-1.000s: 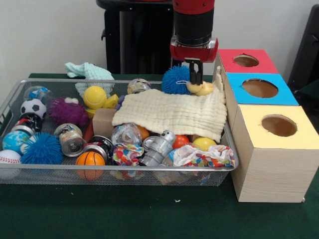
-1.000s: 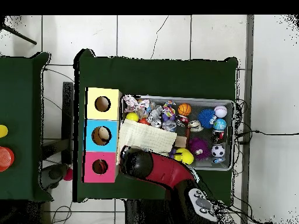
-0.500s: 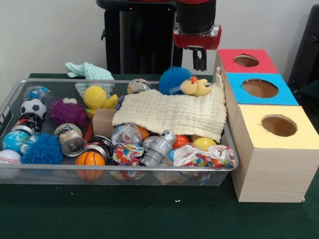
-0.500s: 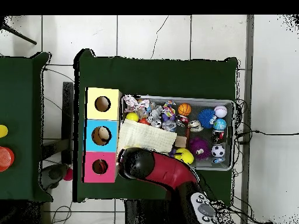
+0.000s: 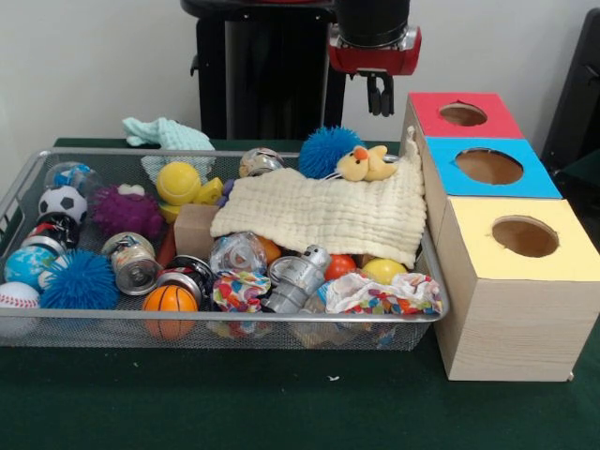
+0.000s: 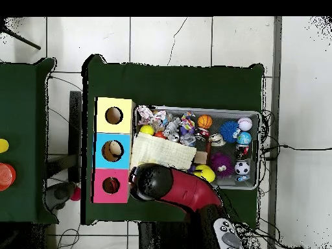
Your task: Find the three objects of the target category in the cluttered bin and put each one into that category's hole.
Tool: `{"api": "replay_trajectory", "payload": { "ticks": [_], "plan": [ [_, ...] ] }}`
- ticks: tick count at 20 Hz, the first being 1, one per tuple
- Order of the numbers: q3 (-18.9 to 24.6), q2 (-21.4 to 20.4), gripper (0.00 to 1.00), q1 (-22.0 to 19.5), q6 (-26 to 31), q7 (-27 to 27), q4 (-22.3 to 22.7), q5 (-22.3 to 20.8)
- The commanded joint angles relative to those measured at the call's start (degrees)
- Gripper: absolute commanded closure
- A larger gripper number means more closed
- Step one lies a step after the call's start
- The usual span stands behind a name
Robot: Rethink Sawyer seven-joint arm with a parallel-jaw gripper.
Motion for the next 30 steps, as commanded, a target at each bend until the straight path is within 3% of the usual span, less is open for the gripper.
{"api": "replay_trajectory", "payload": {
  "ticks": [1, 3, 4, 21, 30],
  "plan": [
    [4.2, 0.7, 1.0, -0.5, 0.4, 7.4, -2.4, 2.4],
    [1.9, 0.9, 1.0, 1.0, -2.6, 6.2, -4.0, -1.6],
    [0.4, 1.0, 0.0, 2.1, -3.9, 6.6, -4.7, -3.1],
    [-1.2, 4.9, 0.0, 3.3, -11.4, 5.7, -4.7, -7.4],
    [-2.5, 6.5, 0.0, 3.6, -11.3, 4.5, -6.1, -11.1]
  ]
}}
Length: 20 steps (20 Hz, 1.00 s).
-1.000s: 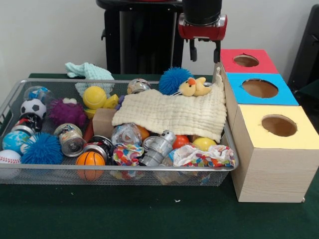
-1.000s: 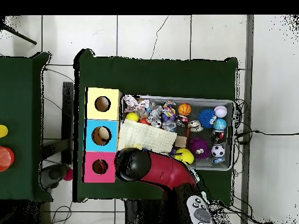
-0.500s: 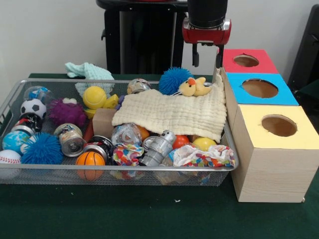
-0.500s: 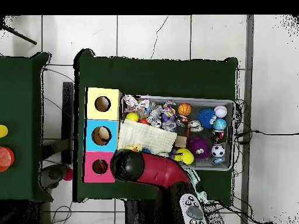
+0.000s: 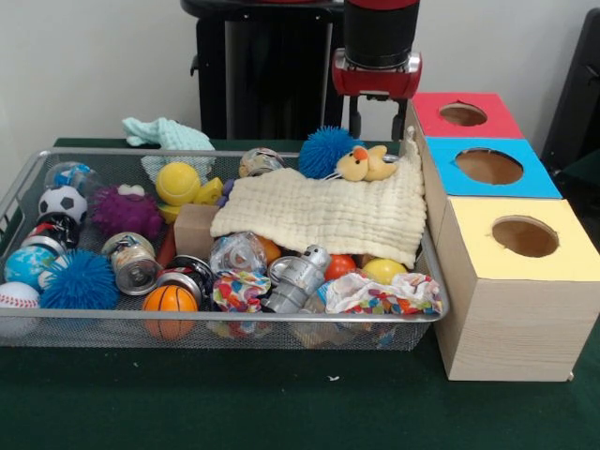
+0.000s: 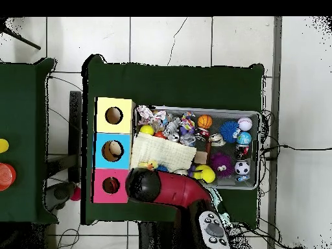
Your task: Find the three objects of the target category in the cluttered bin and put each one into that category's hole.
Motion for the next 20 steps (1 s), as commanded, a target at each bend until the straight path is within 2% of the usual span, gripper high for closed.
{"api": "replay_trajectory", "payload": {
  "ticks": [1, 11, 16, 20],
  "plan": [
    [-0.6, 3.1, 0.0, 0.0, -3.2, 4.7, -4.6, -4.1],
    [1.1, 4.0, 0.0, -1.3, -3.3, 5.8, -3.9, -3.8],
    [3.5, 3.6, 0.0, -2.8, -4.8, 6.7, -2.4, -1.9],
    [4.0, 3.8, 0.0, -3.0, -7.4, 7.4, -2.0, -2.0]
  ]
}}
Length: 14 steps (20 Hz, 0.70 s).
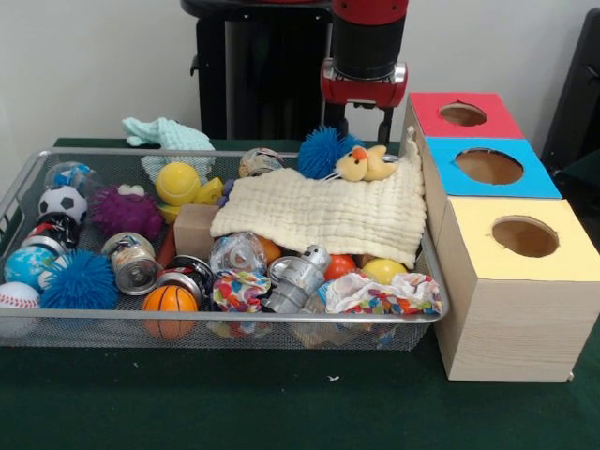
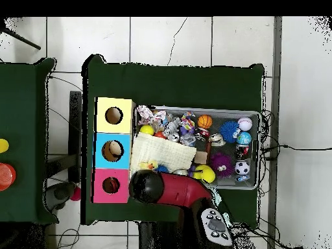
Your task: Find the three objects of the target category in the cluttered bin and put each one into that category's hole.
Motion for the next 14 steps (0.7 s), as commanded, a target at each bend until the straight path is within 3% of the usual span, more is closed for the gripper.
{"api": "replay_trajectory", "payload": {
  "ticks": [1, 5, 14],
  "plan": [
    [4.4, 1.5, 0.0, -2.0, -7.3, 7.4, -1.7, 0.1],
    [3.9, 1.1, 0.0, -1.6, -9.5, 7.5, -2.2, -0.6],
    [3.2, -2.7, 0.0, -0.4, -6.6, 8.7, -2.5, 1.6]
  ]
}}
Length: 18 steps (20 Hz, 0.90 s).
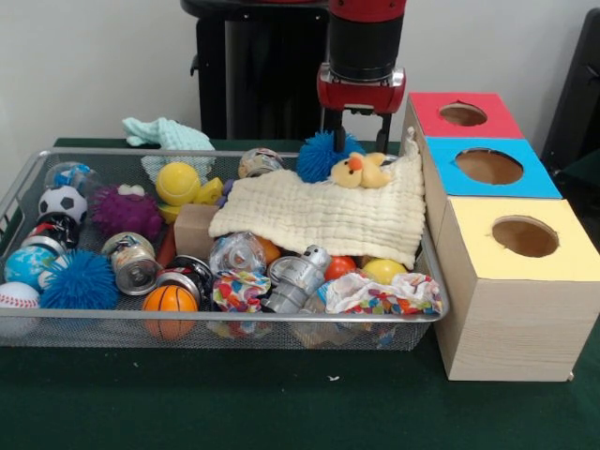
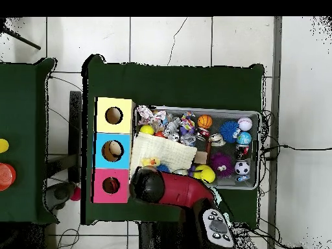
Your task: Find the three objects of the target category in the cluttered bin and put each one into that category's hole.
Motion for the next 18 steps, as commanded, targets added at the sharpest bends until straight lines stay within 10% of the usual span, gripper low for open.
{"api": "replay_trajectory", "payload": {
  "ticks": [1, 18],
  "plan": [
    [3.3, -2.4, 0.0, -0.3, -1.8, 9.0, -2.5, 2.0],
    [2.6, -2.9, 0.0, 0.2, -7.4, 8.8, -3.7, 0.5]
  ]
}}
